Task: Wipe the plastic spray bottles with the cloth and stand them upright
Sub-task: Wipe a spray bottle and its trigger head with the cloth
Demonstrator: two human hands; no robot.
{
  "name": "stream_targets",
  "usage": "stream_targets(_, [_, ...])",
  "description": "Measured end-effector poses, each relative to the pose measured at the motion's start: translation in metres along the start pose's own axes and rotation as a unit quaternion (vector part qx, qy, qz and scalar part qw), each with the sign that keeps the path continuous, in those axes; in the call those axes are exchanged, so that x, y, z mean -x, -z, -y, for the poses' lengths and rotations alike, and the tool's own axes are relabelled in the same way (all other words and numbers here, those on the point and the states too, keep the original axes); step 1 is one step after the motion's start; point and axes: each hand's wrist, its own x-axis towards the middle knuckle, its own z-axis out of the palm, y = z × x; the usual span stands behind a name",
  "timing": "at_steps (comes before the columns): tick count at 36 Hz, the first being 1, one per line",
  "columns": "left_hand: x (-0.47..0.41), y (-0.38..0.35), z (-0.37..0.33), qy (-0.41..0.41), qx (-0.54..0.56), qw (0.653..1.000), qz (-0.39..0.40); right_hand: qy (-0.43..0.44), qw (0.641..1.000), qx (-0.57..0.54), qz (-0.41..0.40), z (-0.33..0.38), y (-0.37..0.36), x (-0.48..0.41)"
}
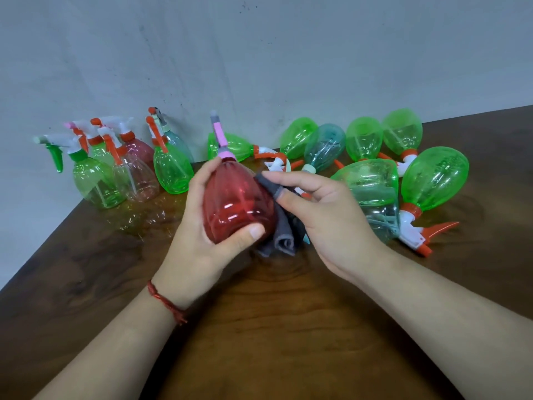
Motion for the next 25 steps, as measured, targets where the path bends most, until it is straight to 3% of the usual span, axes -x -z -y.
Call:
stream_targets(5, [-0.008, 0.001, 0.006, 0.036, -0.026, 0.995, -0.086, 0.108, 0.980, 0.167, 0.024, -0.004, 0.000, 0.003])
stream_targets(8, [-0.009, -0.001, 0.009, 0.065, -0.031, 0.993, -0.096, 0.132, 0.963, 0.233, 0.023, -0.009, -0.001, 0.004])
stream_targets(11, [-0.008, 0.001, 0.009, 0.098, 0.136, 0.984, -0.060, 0.134, 0.964, 0.229, 0.003, -0.011, 0.002, 0.002])
stream_targets(14, [-0.017, 0.004, 0.005, 0.142, 0.265, 0.950, -0.087, 0.123, 0.971, 0.205, -0.014, -0.010, 0.005, -0.004])
stream_targets(20, [-0.013, 0.004, 0.001, 0.171, 0.240, 0.954, -0.061, 0.084, 0.976, 0.198, -0.018, -0.009, 0.007, -0.005])
stream_targets(25, [-0.014, 0.006, 0.000, 0.172, 0.204, 0.957, -0.111, 0.144, 0.955, 0.258, 0.006, -0.004, 0.001, 0.003])
